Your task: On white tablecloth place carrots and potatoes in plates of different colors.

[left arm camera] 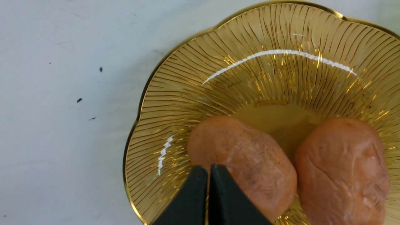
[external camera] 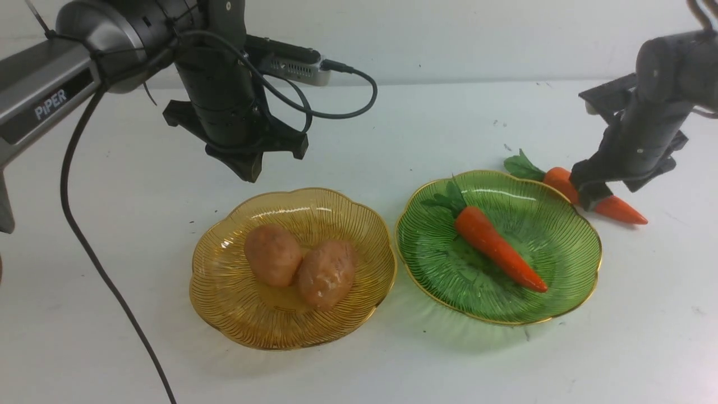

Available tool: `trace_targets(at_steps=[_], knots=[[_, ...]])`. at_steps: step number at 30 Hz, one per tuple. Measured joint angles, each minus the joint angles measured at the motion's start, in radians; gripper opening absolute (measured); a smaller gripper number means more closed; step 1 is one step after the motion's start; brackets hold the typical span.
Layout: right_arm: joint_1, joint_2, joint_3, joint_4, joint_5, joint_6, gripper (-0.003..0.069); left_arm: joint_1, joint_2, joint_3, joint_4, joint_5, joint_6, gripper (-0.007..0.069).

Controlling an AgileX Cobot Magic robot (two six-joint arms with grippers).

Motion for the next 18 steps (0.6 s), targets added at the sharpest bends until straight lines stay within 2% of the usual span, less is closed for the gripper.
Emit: trace_targets(at_steps=[3,6,9,12,15,18], knots=[[0.000,0.036,0.000,-0.043,-0.047,-0.002,0.0596,0.000,0.000,0.000,0.000,0.000,0.000,-0.0003],[0.000,0.059,0.000,-0.066,-0.058,-0.004,0.0563,0.000,0.000,0.000,0.000,0.000,-0.002,-0.0003],[0.000,0.066,-0.001,-0.067,-0.060,-0.004,0.0437,0.000,0.000,0.000,0.000,0.000,-0.002,-0.0003],[0.000,0.063,-0.001,-0.071,-0.056,-0.005,0.0220,0.000,0.000,0.000,0.000,0.000,0.003,-0.0003],[0.000,0.038,-0.035,-0.089,0.034,0.018,0.0216,0.000,0.000,0.000,0.000,0.000,0.005,-0.0003],[0.000,-0.023,-0.111,-0.032,0.136,0.143,0.0216,0.000,0.000,0.000,0.002,0.001,0.005,-0.0003]])
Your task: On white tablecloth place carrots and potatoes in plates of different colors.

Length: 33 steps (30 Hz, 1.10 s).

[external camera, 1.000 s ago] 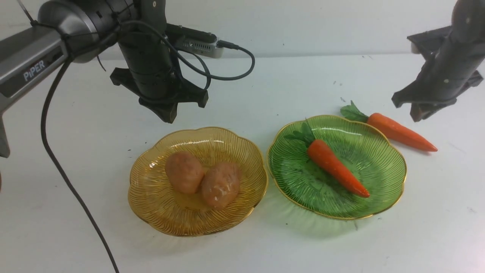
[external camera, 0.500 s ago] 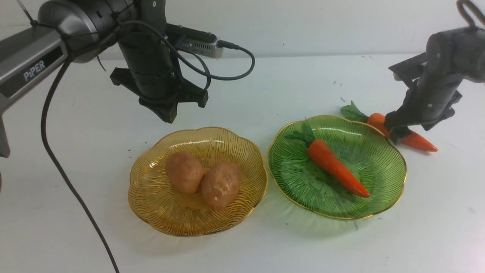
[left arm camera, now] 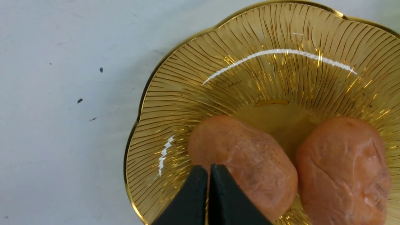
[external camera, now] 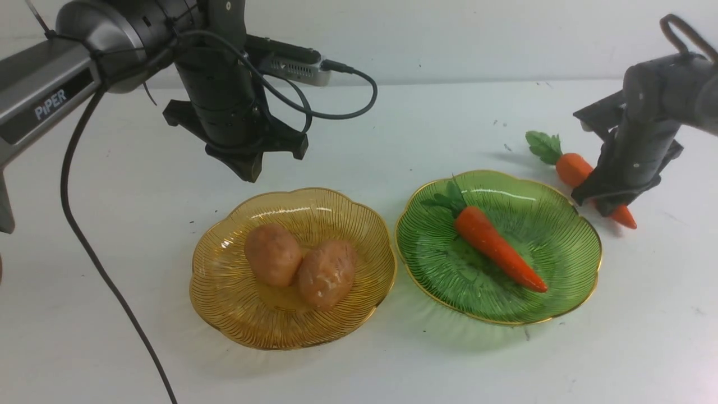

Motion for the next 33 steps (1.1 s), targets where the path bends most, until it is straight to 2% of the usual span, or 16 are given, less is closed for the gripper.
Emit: trace_targets(at_steps=[2,6,12,17,20,25,27,29,33], knots=[[0.000,-0.051,0.002,0.078,0.008,0.050,0.0216,0.000,0.000,0.000,0.002,0.000,0.002,-0.0003],[0.011,-0.148,0.094,0.250,0.016,0.045,0.0216,0.000,0.000,0.000,0.017,0.000,0.002,-0.0003],[0.069,-0.220,0.295,0.269,0.020,0.041,0.0216,0.000,0.000,0.000,0.022,0.000,0.002,-0.0003],[0.129,-0.215,0.367,0.269,0.021,0.042,0.0229,0.000,0.000,0.000,0.025,0.000,0.003,-0.0003],[0.162,-0.205,0.372,0.258,0.021,0.042,0.0288,0.000,0.000,0.000,0.026,0.000,0.003,-0.0003],[0.191,-0.215,0.373,0.206,0.018,0.071,0.0526,0.000,-0.019,0.000,0.013,0.000,0.018,-0.0003],[0.191,-0.260,0.392,0.181,0.015,0.090,0.0576,0.000,-0.053,0.000,0.006,0.000,0.048,-0.0003],[0.191,-0.356,0.438,0.180,0.014,0.091,0.0567,0.000,-0.095,0.000,-0.002,0.000,0.067,-0.0003],[0.191,-0.584,0.566,0.176,0.015,0.091,0.0456,0.000,-0.171,0.000,-0.026,0.007,0.078,-0.0003]])
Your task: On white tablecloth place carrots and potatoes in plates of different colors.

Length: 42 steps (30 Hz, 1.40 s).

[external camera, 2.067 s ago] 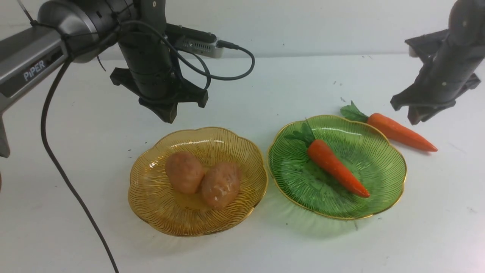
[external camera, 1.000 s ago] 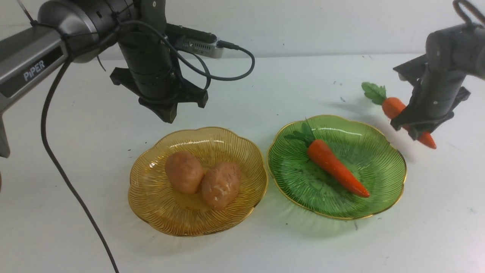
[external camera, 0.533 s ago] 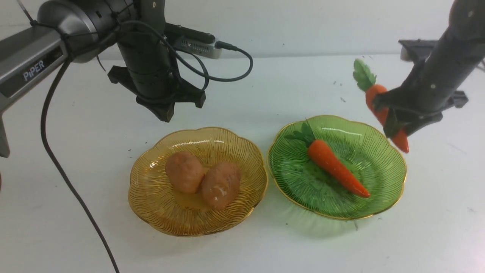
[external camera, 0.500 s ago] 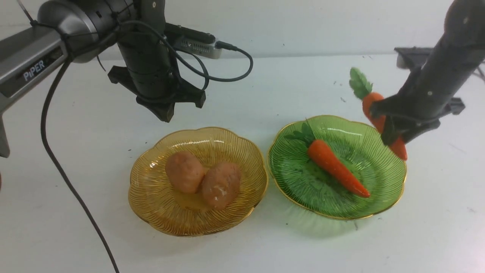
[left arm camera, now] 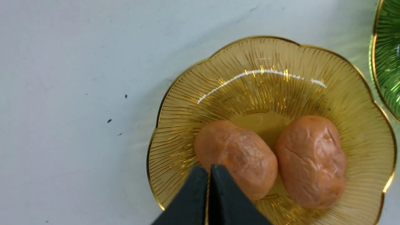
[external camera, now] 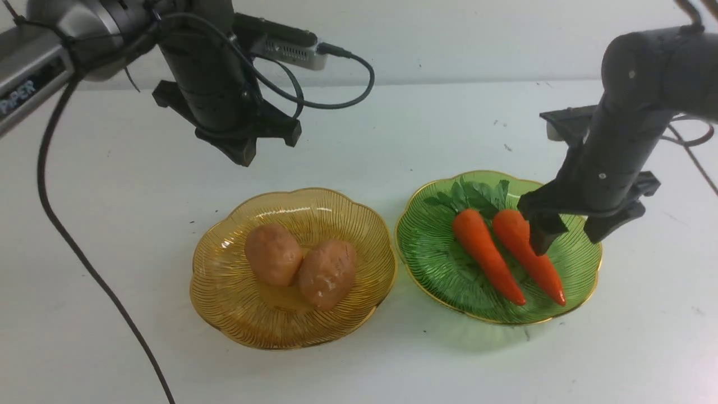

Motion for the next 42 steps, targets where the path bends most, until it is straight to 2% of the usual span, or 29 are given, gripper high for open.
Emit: trace_targets(at_steps=[6,10,13,14,18,20,23,27,30,42], knots=[[0.000,-0.503,0.286,-0.054,0.003,0.024,0.0173,0.000,-0.022,0.000,-0.004,0.010,0.003,-0.0003],[0.000,-0.792,0.455,-0.065,-0.102,0.048,0.0062,0.000,-0.022,0.000,-0.006,0.010,0.003,-0.0003],[0.000,-1.011,0.571,-0.066,-0.219,0.049,0.0012,0.000,-0.022,0.000,-0.009,0.010,0.003,-0.0003],[0.000,-1.153,0.626,-0.066,-0.278,0.047,0.0000,0.000,-0.022,0.000,-0.013,0.010,0.003,-0.0003],[0.000,-1.533,0.801,-0.041,-0.446,0.032,-0.0015,0.000,-0.022,0.000,-0.026,0.010,0.003,-0.0003],[0.000,-1.616,0.881,-0.005,-0.472,0.031,-0.0015,-0.001,-0.022,-0.001,-0.034,0.012,0.003,-0.0003],[-0.001,-1.621,0.987,0.043,-0.492,0.025,-0.0015,0.000,-0.021,-0.001,-0.041,0.012,0.003,-0.0003],[-0.001,-1.621,1.057,0.050,-0.672,0.013,-0.0015,0.000,-0.021,-0.001,-0.051,0.012,0.003,-0.0003],[-0.001,-1.621,1.073,0.050,-0.732,0.009,-0.0015,0.000,-0.021,-0.001,-0.051,0.012,0.003,-0.0003],[-0.001,-1.621,1.078,0.053,-0.745,0.006,-0.0015,0.000,-0.021,-0.001,-0.048,0.012,0.003,-0.0003]])
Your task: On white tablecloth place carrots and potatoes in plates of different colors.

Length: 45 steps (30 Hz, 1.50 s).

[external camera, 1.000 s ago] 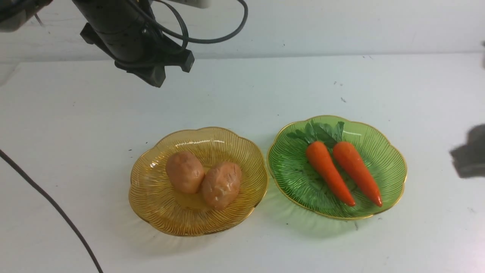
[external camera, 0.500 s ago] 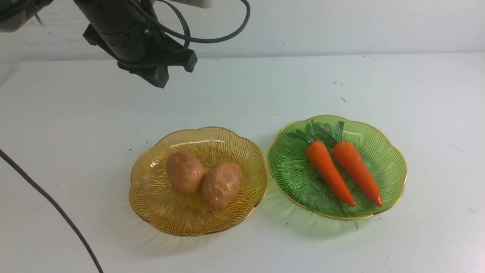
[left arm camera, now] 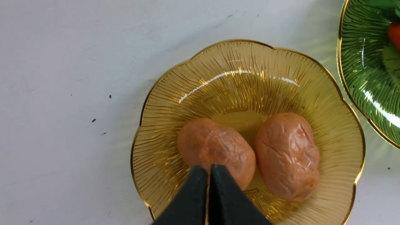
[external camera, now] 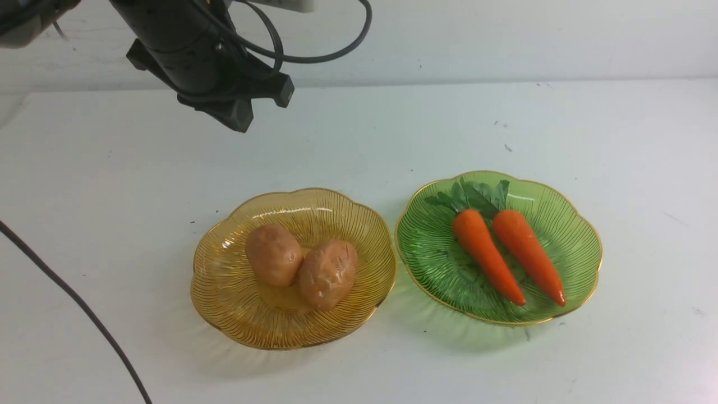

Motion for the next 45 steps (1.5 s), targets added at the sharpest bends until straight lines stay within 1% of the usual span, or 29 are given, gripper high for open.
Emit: trace_targets(at_steps=[11,16,21,31,33,40,43,45], knots=[[0.000,0.000,0.037,0.000,-0.009,0.000,-0.0015,0.000,0.000,0.000,0.000,0.000,0.000,-0.0003],[-0.002,0.000,0.111,-0.058,-0.015,0.000,-0.0015,0.000,0.000,0.000,0.000,0.000,0.000,-0.0003],[-0.033,0.000,0.179,-0.124,-0.015,0.000,-0.0015,0.000,0.000,0.000,-0.003,0.000,0.000,-0.0003],[-0.122,0.000,0.285,-0.145,-0.017,0.000,-0.0015,0.000,-0.007,0.000,-0.004,0.000,0.002,-0.0003],[-0.146,0.000,0.295,-0.147,-0.045,0.000,-0.0015,0.000,-0.030,0.000,-0.003,0.000,0.014,-0.0003],[-0.152,0.000,0.299,-0.147,-0.067,0.000,-0.0015,0.000,-0.122,0.001,-0.008,0.000,0.019,-0.0003],[-0.152,0.000,0.299,-0.147,-0.067,0.000,-0.0015,0.000,-0.222,0.031,-0.038,0.000,0.025,-0.0003],[-0.152,0.000,0.299,-0.147,-0.068,0.000,-0.0015,0.000,-0.322,0.104,-0.049,0.000,0.034,-0.0003]])
